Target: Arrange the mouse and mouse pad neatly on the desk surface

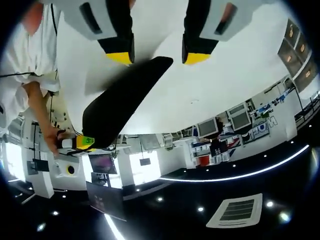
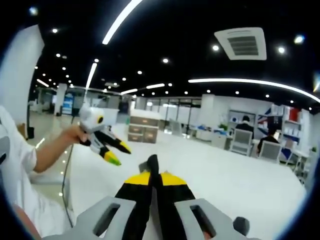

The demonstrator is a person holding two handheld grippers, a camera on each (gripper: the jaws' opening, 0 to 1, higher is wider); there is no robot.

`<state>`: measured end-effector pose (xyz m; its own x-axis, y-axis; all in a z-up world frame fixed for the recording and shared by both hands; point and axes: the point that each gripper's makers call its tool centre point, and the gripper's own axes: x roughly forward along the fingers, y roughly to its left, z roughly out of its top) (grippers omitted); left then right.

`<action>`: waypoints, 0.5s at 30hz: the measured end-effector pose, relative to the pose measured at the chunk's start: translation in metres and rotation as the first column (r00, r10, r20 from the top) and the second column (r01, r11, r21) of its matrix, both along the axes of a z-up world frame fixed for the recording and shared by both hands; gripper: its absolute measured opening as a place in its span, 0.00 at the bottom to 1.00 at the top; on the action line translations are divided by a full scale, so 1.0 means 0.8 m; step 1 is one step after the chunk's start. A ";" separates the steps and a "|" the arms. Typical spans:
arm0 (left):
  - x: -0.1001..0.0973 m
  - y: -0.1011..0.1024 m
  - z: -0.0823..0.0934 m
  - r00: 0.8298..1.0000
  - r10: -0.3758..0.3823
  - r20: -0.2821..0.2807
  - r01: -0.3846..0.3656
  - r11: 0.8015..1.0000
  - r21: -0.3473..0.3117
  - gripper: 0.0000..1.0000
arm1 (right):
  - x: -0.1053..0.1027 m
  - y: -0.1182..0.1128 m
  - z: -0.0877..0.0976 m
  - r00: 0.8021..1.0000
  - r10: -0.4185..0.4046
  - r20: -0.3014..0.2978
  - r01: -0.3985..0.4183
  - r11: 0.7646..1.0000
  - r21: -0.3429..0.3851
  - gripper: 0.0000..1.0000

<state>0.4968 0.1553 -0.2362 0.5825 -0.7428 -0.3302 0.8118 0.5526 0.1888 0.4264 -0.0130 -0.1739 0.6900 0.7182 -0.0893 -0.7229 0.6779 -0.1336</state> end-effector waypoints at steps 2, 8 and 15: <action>0.001 -0.002 -0.002 1.000 -0.008 0.007 0.008 1.000 0.012 0.40 | 0.000 0.000 -0.001 1.000 0.001 -0.003 -0.001 1.000 -0.004 0.05; 0.003 -0.012 -0.005 0.999 -0.029 0.022 0.028 0.999 0.034 0.41 | 0.001 -0.001 0.000 1.000 0.001 -0.006 -0.001 1.000 0.001 0.05; 0.016 -0.020 -0.012 0.998 -0.038 0.051 0.032 0.993 0.112 0.41 | 0.002 -0.003 -0.001 1.000 0.001 -0.007 -0.001 1.000 0.000 0.05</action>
<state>0.5096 0.1395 -0.2458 0.5760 -0.7233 -0.3809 0.8172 0.4977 0.2907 0.4276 -0.0153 -0.1747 0.6888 0.7188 -0.0943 -0.7244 0.6773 -0.1285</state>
